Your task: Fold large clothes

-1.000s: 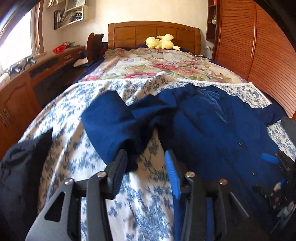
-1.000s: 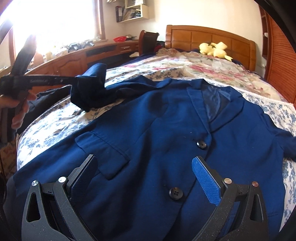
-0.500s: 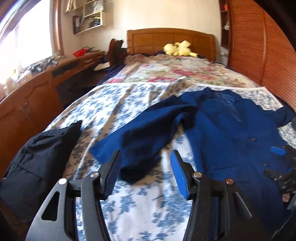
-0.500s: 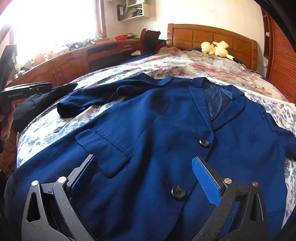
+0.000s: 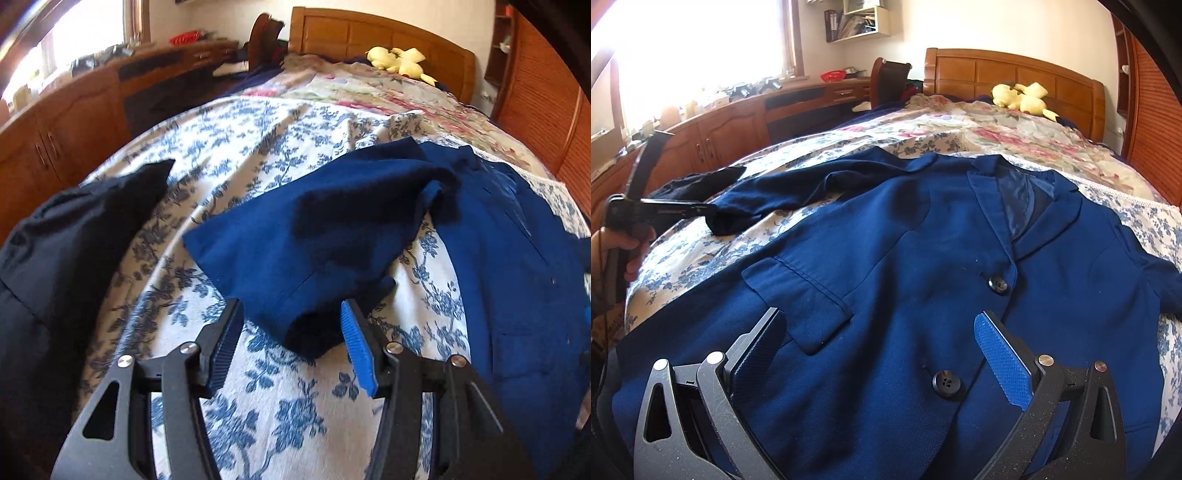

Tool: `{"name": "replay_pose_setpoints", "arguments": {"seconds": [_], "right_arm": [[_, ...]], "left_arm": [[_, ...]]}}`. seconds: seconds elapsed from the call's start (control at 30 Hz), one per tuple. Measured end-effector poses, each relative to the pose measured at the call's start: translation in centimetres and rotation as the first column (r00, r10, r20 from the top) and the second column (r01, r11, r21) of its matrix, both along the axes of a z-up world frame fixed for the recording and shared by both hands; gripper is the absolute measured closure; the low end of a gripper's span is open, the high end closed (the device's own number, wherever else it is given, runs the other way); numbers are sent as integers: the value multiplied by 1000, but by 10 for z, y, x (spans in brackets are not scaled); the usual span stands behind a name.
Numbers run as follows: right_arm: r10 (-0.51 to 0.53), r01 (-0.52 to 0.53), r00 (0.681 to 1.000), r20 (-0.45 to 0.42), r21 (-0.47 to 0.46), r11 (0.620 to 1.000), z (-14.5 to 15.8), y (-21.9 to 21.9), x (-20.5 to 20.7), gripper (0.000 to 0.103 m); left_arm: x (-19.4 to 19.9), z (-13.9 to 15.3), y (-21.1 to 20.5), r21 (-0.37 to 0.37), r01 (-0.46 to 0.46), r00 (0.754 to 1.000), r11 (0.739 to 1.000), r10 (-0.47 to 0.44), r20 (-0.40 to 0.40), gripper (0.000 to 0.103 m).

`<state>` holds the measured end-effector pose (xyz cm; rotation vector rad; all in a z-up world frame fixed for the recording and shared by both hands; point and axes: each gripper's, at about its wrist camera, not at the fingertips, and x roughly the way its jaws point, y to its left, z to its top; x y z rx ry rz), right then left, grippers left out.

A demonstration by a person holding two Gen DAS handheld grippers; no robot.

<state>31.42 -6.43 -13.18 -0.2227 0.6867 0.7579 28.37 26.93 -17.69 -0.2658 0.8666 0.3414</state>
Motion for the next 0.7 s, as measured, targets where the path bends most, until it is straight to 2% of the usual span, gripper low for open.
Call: {"name": "replay_pose_setpoints", "arguments": {"seconds": [0.1,0.3,0.33,0.37,0.43,0.47,0.53,0.7], "right_arm": [[0,0,1000,0,1,1000,0,-1,-1,0],[-2,2,1000,4,-2,1000,1,0,-1,0],[-2,2,1000,6,-3,1000,2,-1,-2,0],[-3,3,1000,10,-2,1000,3,-2,-2,0],[-4,4,1000,16,-3,1000,5,-4,-4,0],[-5,5,1000,19,-4,1000,7,-5,-5,0],[-8,8,1000,29,-6,1000,9,-9,-8,0],[-27,27,998,50,-1,1000,17,-29,-15,0]], "left_arm": [[9,-8,6,-50,-13,1000,999,12,-19,50],[22,-18,12,-88,-32,998,996,28,-50,50],[23,-18,12,-86,-34,998,996,30,-47,62],[25,-18,11,-69,-41,997,997,36,-63,83],[29,-16,9,-37,-47,995,998,44,-85,97],[31,-10,6,-21,-40,996,999,39,-80,100],[34,7,-1,11,-30,998,1000,30,-53,101],[47,70,-39,87,26,998,996,-31,58,101]]}}
